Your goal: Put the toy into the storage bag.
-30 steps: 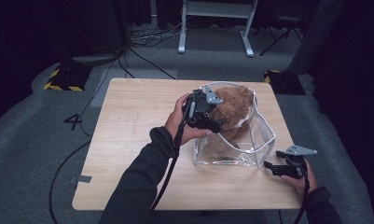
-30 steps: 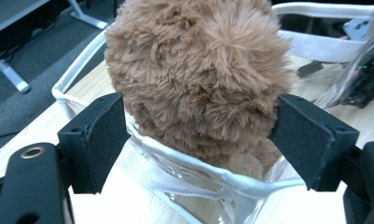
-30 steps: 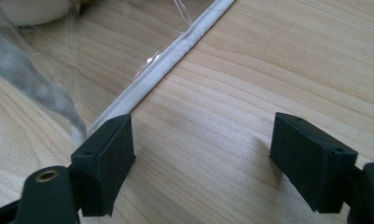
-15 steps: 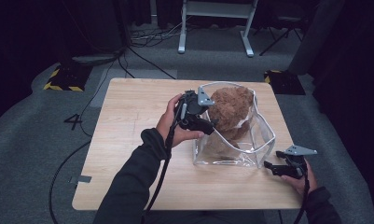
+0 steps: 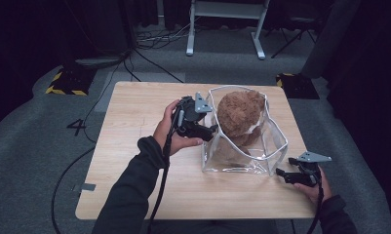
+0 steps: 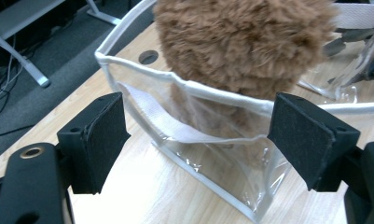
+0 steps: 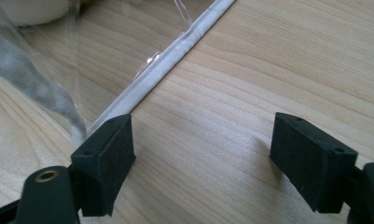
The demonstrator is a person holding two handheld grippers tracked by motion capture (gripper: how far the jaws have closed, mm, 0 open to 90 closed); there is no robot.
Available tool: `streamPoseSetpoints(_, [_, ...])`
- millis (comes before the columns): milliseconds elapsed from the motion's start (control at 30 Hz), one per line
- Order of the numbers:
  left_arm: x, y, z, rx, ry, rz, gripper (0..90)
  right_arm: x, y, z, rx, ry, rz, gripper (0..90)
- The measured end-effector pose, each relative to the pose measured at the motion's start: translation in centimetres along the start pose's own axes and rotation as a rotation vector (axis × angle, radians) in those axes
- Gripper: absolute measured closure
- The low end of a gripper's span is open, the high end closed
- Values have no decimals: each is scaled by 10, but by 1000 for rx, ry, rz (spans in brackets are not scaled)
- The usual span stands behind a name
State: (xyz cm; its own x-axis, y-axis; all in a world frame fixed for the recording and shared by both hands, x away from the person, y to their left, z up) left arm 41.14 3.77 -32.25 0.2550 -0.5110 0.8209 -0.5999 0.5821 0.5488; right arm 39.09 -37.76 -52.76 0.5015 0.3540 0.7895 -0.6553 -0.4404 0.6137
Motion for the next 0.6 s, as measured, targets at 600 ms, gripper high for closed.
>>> streamPoseSetpoints(600, [-41, 9, -43, 56, 95, -10, 192, 0, 0, 0, 0, 0, 0, 217])
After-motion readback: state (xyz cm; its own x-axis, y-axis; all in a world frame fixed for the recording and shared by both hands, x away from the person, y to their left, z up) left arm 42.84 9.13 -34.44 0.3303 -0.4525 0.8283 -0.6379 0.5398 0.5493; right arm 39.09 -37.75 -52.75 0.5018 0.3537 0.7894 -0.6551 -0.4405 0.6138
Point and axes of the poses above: each handheld gripper's, and its own axes: y roughly backward along the jaws, x roughly out of its top, z roughly to its right, the point moved 2 cm from there along -y, roughly forward along the jaws, and after that the axes turned 4 degrees about z, right-handed, at the moved point
